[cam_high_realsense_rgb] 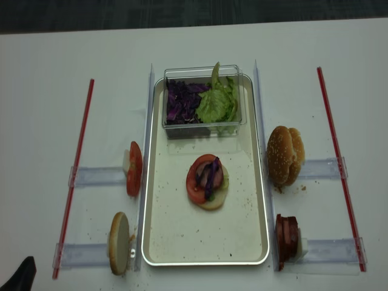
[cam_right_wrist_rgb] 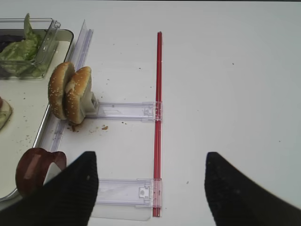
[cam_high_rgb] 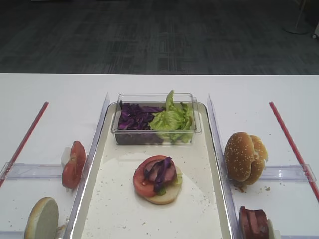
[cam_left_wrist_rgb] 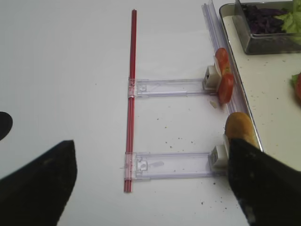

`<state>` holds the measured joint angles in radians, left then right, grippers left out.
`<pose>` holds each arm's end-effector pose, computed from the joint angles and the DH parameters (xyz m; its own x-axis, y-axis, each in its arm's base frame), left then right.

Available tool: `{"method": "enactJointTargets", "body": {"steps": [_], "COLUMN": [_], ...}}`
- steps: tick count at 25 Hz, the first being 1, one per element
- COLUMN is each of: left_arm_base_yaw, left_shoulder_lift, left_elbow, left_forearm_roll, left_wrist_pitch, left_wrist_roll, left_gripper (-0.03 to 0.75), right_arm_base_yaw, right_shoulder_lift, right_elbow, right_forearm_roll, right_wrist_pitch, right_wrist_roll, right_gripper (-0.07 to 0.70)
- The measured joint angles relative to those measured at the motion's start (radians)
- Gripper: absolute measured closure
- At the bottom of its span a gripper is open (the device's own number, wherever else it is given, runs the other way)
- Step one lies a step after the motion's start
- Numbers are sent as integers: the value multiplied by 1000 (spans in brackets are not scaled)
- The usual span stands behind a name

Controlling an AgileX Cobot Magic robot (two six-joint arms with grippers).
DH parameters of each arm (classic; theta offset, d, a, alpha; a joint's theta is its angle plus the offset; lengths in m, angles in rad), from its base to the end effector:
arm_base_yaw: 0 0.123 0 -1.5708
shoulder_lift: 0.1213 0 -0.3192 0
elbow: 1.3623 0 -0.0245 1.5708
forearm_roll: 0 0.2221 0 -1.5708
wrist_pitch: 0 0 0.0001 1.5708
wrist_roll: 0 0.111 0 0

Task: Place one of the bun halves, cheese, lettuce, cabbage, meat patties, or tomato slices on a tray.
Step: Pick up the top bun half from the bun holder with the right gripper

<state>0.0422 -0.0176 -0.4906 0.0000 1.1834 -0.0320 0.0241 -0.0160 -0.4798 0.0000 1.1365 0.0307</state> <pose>-0.0550 -0.0023 0.2392 -0.5526 -0.0554 -0.8316 -0.0599 0.9978 -0.0266 -0.0511 -0.0012 0.2408 -0.5260 0.0180 -0.8503 -0.0080 0.9996 0.0261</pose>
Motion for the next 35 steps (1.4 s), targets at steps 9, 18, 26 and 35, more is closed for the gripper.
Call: {"method": "enactJointTargets", "body": {"steps": [9,18,26,35], "left_arm_base_yaw": [0,0,0,0], "left_shoulder_lift": [0,0,0,0], "left_elbow": [0,0,0,0], "left_forearm_roll": [0,0,0,0], "left_wrist_pitch": [0,0,0,0], "left_wrist_roll": [0,0,0,0], "left_gripper": [118,118,118,118], "right_arm_base_yaw": [0,0,0,0], "right_shoulder_lift": [0,0,63,493], "right_elbow": [0,0,0,-10], "right_forearm_roll": [0,0,0,7], "right_wrist_pitch": [0,0,4,11], "right_wrist_roll": [0,0,0,17], "right_gripper": [123,123,123,123]}}
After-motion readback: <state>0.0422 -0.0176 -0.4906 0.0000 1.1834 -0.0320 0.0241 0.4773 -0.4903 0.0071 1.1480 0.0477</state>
